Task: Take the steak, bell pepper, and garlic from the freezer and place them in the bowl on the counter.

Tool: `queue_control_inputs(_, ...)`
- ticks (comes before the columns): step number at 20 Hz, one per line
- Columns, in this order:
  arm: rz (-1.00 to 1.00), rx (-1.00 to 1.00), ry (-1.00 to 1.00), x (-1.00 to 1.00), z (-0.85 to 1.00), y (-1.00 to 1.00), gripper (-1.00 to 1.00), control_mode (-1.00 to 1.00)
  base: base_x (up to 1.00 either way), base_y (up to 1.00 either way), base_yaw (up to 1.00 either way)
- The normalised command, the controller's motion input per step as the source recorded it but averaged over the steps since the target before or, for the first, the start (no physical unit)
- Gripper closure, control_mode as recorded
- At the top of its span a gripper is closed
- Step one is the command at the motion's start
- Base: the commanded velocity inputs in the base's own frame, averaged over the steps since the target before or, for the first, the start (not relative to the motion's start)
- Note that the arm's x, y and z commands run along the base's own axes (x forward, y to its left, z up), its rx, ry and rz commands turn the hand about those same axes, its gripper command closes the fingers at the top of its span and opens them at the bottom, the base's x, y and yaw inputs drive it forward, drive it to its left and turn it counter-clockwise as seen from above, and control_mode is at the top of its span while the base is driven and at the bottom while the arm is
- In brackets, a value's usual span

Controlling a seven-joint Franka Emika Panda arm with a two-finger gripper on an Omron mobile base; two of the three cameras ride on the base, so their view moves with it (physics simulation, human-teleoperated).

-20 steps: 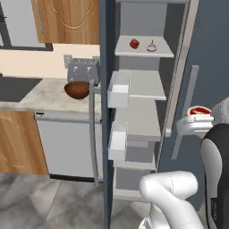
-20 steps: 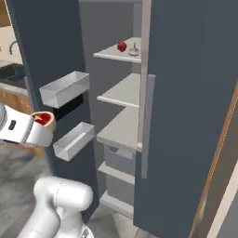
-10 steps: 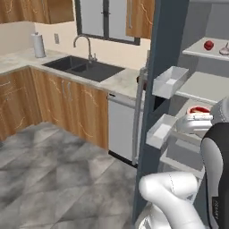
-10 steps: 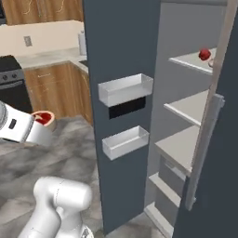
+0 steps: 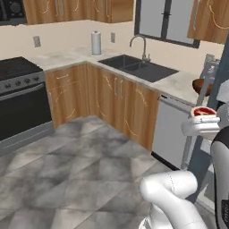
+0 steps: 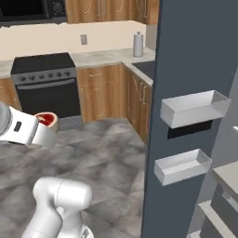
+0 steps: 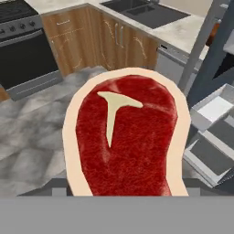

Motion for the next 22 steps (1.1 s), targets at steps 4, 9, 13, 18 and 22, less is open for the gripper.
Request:
queue_control_inputs(4, 0.00, 0.00, 0.00, 0.00, 0.00, 0.00, 1.00, 1.00, 1.00, 0.91, 0.00)
queue_control_inputs(9, 0.00, 0.00, 0.00, 0.00, 0.00, 0.00, 1.00, 1.00, 0.91, 0.80, -0.10)
queue_control_inputs(13, 0.00, 0.00, 0.00, 0.00, 0.00, 0.00, 1.00, 1.00, 0.67, 0.43, -0.56)
queue_control_inputs(18, 0.00, 0.00, 0.00, 0.00, 0.00, 0.00, 1.00, 1.00, 0.56, 0.49, -0.66)
queue_control_inputs(22, 0.00, 0.00, 0.00, 0.00, 0.00, 0.00, 1.00, 1.00, 0.61, 0.59, -0.65)
